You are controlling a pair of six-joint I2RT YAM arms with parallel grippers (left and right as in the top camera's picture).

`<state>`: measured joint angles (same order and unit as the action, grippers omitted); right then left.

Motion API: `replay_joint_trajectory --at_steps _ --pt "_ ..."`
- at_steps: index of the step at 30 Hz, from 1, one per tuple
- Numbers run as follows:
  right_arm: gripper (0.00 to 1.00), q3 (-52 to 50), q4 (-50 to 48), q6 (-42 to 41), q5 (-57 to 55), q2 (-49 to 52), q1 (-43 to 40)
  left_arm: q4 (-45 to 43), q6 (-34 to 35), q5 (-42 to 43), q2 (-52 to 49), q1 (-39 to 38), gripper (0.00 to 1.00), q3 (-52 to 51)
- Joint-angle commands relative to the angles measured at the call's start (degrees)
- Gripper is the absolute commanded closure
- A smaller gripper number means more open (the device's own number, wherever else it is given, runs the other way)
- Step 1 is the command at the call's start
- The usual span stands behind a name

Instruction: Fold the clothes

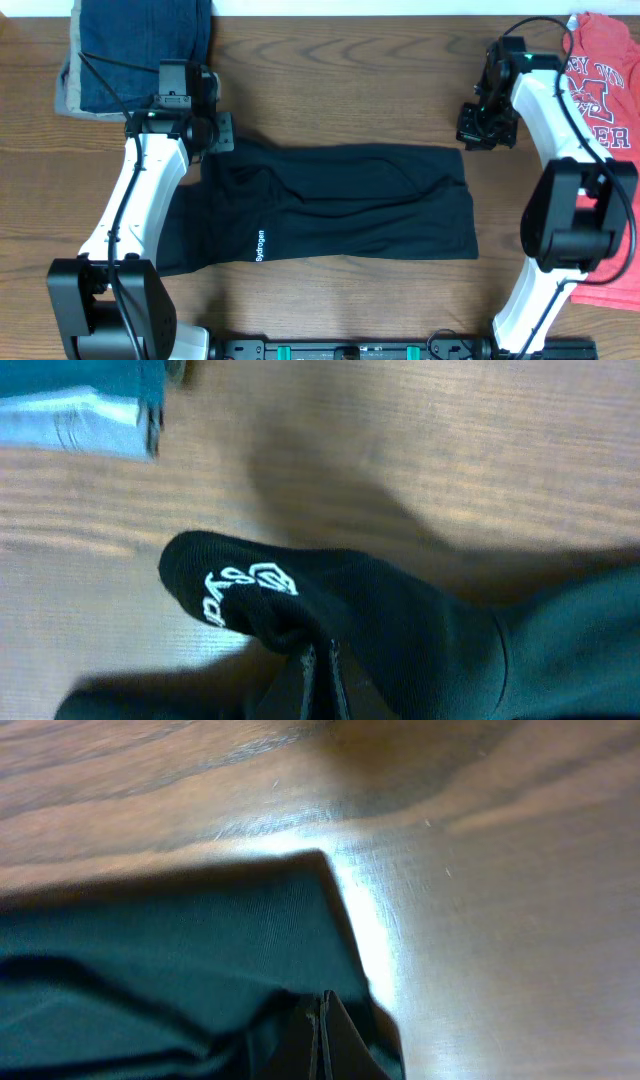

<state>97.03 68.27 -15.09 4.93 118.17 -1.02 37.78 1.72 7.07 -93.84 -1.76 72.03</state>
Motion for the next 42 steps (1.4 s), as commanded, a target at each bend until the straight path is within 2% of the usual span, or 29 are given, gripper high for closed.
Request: replay_joint_trajectory --at_steps 1,8,9,11,12,13,15,21,26,42 --pt "0.99 1.2 1.3 -1.2 -0.4 -3.7 -0.2 2.6 0.7 0.0 0.9 0.2 0.94 0.3" --pt "0.98 1.1 3.7 -1.1 -0.4 -6.9 0.0 4.6 0.7 0.0 3.3 0.2 0.94 0.3" --pt "0.85 0.8 3.4 -1.1 -0.4 -6.6 0.1 4.3 0.7 0.0 3.3 0.2 0.94 0.3" --pt "0.48 -0.1 2.4 -0.9 -0.4 -5.9 0.3 4.3 0.7 0.0 3.2 0.2 0.94 0.3" --pt "0.38 -0.7 1.7 -0.5 -0.4 -5.4 0.4 4.4 0.7 0.0 3.2 0.2 0.94 0.3" --pt "0.34 -1.4 0.7 -0.4 -0.4 -4.6 0.4 4.4 0.7 0.0 3.2 0.2 0.94 0.3" --pt "0.34 -3.0 -1.5 -0.1 -0.4 -3.3 0.5 4.4 0.7 0.0 3.2 0.2 0.94 0.3" --pt "0.45 -5.5 -5.6 0.0 0.6 0.4 0.6 4.4 0.7 0.0 3.2 0.2 0.94 0.3" --pt "0.49 -5.9 -9.0 1.5 4.5 3.3 1.2 4.4 0.7 0.0 3.2 0.2 0.94 0.3" --pt "0.43 -9.2 -15.4 1.9 1.4 5.7 4.2 4.2 0.7 0.0 3.2 0.2 0.94 0.3"
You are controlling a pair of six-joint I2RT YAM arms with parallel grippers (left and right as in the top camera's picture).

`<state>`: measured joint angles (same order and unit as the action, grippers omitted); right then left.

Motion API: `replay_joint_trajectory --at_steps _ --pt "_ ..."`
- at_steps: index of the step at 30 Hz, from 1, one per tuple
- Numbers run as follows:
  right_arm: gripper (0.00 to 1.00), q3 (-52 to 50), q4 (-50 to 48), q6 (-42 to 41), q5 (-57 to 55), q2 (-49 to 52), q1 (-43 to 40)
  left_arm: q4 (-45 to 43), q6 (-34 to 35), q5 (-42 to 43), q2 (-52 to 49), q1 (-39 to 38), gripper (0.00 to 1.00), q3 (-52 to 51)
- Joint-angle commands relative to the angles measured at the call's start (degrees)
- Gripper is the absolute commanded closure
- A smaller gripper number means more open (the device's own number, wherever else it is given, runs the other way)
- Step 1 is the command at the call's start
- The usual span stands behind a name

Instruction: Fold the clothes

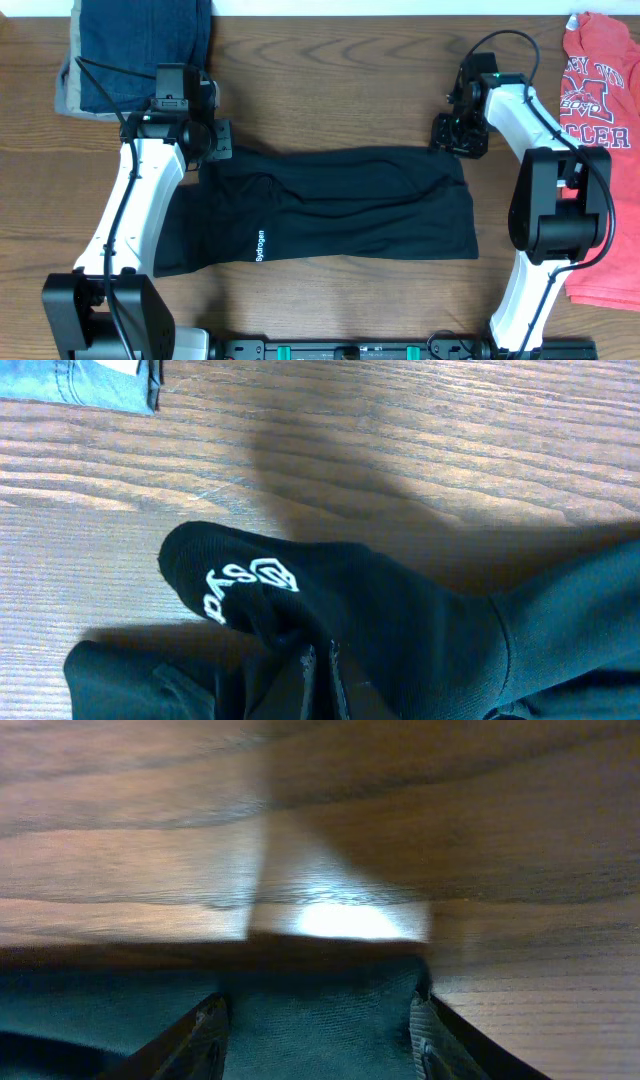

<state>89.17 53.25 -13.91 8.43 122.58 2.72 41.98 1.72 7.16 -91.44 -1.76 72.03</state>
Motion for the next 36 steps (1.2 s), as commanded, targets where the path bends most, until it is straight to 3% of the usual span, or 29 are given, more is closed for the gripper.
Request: replay_joint_trajectory --at_steps 1,6,13,18,23,36 --pt "0.42 -1.5 -0.4 0.7 -3.0 1.3 0.3 0.0 0.7 -0.1 0.8 0.2 0.94 0.3" --pt "0.36 -1.5 -0.3 0.7 -7.8 1.3 0.0 0.0 0.7 -0.1 0.8 0.2 0.94 0.3" --pt "0.39 -1.7 -0.2 0.7 -5.6 1.3 -0.6 0.0 0.7 -0.1 0.8 0.2 0.94 0.3" --pt "0.58 -3.9 -2.6 0.7 -0.6 1.3 0.3 0.0 0.7 -0.1 0.8 0.2 0.94 0.3" --pt "0.99 -5.7 -3.5 0.2 -0.9 1.3 0.5 0.0 0.7 -0.1 0.8 0.2 0.94 0.3" --pt "0.99 1.6 6.2 -2.0 -3.0 -1.2 -3.5 0.4 0.7 1.6 3.5 0.2 0.94 0.3"
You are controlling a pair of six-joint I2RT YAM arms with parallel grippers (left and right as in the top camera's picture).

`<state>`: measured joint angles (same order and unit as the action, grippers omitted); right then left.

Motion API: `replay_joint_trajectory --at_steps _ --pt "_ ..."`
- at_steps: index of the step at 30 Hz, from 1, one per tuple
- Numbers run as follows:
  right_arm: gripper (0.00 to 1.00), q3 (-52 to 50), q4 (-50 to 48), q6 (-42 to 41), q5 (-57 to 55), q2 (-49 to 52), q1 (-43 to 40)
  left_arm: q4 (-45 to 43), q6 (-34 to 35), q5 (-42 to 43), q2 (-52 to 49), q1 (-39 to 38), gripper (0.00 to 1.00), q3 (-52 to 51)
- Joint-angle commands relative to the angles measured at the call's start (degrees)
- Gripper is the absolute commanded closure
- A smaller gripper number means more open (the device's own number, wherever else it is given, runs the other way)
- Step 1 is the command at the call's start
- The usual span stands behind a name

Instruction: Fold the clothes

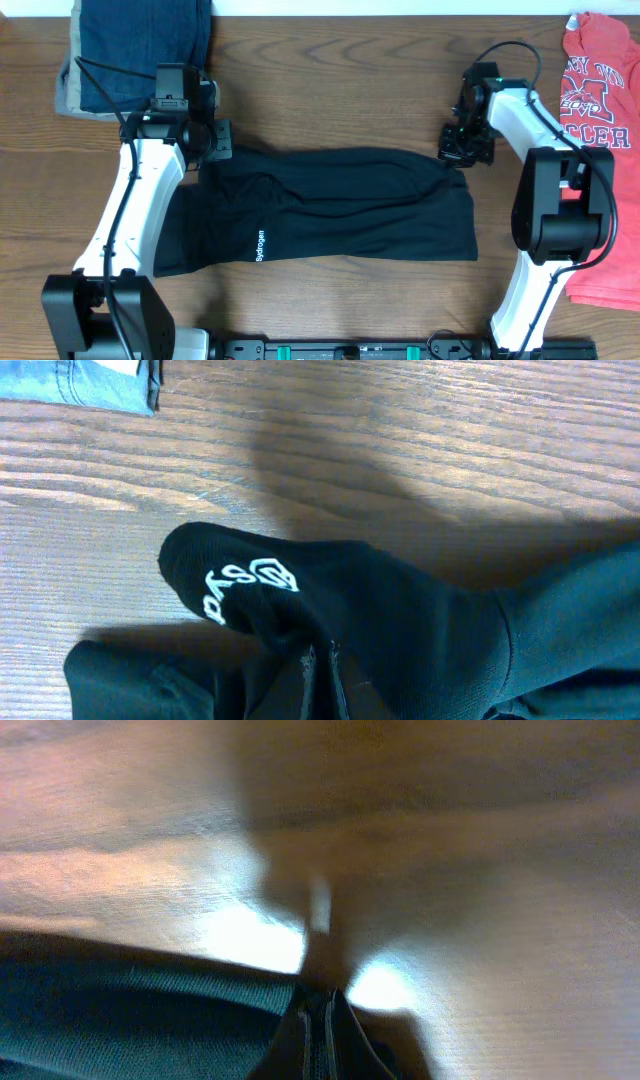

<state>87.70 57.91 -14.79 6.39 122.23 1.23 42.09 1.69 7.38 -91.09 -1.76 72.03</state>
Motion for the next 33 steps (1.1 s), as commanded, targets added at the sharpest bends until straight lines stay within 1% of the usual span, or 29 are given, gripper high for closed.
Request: replay_joint_trajectory --at_steps 1,5,9,17,23,28,33 --pt "0.99 3.6 2.4 -1.4 -1.0 -1.4 -2.3 0.2 0.7 2.2 4.2 0.2 0.94 0.3" --pt "0.99 3.9 4.9 -1.5 -1.0 -4.6 -2.8 0.3 0.7 3.1 8.6 0.2 0.94 0.3" --pt "0.99 3.9 7.0 -1.6 -1.0 -7.0 -3.1 3.1 0.7 3.2 10.7 0.2 0.94 0.3" --pt "0.99 3.9 9.2 -2.6 -1.2 -12.9 -3.1 10.8 0.7 3.2 10.6 0.2 0.94 0.3" --pt "0.99 3.8 12.5 -2.6 -5.1 -16.8 -3.1 14.1 0.7 3.1 10.6 0.2 0.94 0.3" --pt "0.99 3.4 17.2 -2.5 -8.1 -17.0 -3.1 17.0 1.5 3.1 10.6 0.2 0.94 0.3" --pt "0.99 2.4 20.4 -2.5 -8.3 -17.0 -3.1 20.2 3.3 3.1 10.2 0.2 0.94 -0.4"
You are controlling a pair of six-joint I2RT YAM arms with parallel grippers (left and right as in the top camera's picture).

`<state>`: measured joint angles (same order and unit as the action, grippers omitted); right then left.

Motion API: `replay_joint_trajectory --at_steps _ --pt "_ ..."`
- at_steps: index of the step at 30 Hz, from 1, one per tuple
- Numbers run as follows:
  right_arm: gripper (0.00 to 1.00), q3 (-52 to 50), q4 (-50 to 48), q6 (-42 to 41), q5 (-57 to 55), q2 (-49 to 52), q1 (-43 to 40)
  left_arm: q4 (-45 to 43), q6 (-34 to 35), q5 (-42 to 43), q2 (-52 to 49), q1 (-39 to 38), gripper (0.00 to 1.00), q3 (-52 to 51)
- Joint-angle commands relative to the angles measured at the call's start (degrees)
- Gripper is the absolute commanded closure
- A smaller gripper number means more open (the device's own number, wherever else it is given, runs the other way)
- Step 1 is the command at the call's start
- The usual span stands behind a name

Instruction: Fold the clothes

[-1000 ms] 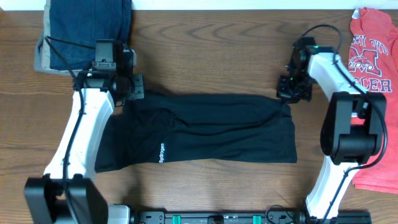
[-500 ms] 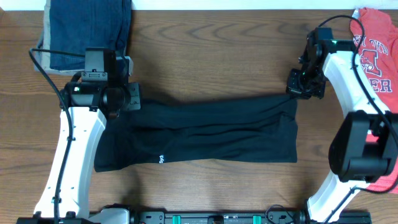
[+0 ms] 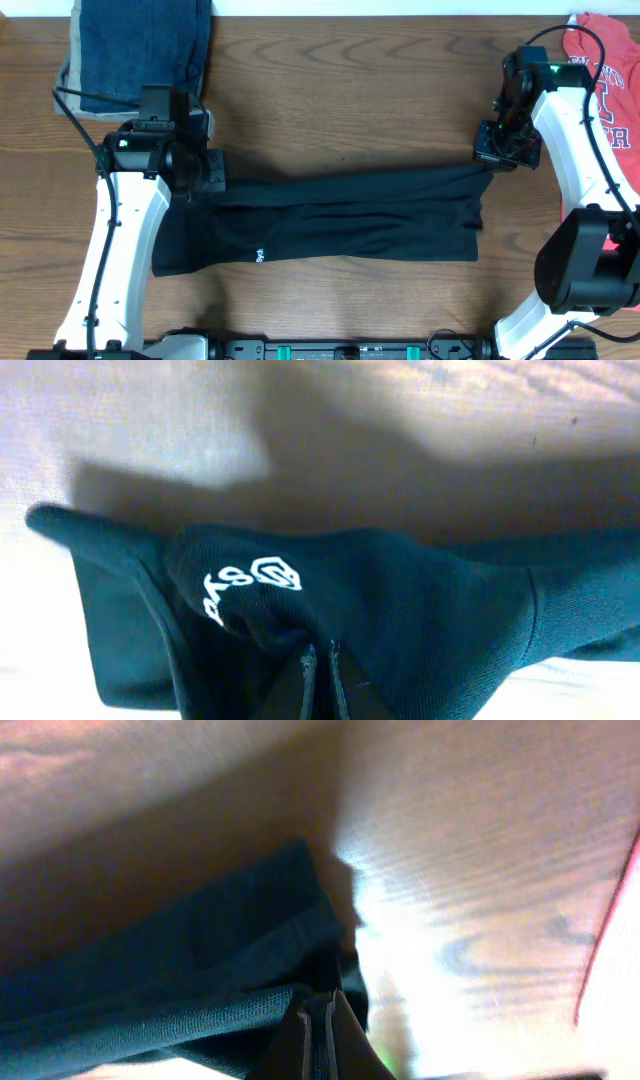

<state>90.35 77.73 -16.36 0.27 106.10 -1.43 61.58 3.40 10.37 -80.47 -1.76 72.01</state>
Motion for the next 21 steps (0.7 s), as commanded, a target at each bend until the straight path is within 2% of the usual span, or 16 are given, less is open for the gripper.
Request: replay_joint_trajectory --at_steps 1,10,21 --pt "0.99 -0.2 1.2 -1.0 -2.2 -0.9 -0.4 0.8 1.6 0.1 -0.7 0.2 0.94 -1.0" --pt "0.99 -1.2 7.2 -1.0 1.6 -0.9 0.4 1.0 1.6 0.2 -4.4 0.2 0.94 -5.8" --pt "0.99 -11.5 7.7 -1.3 1.2 -0.9 3.3 2.7 1.7 0.1 -8.5 0.2 0.93 -8.2"
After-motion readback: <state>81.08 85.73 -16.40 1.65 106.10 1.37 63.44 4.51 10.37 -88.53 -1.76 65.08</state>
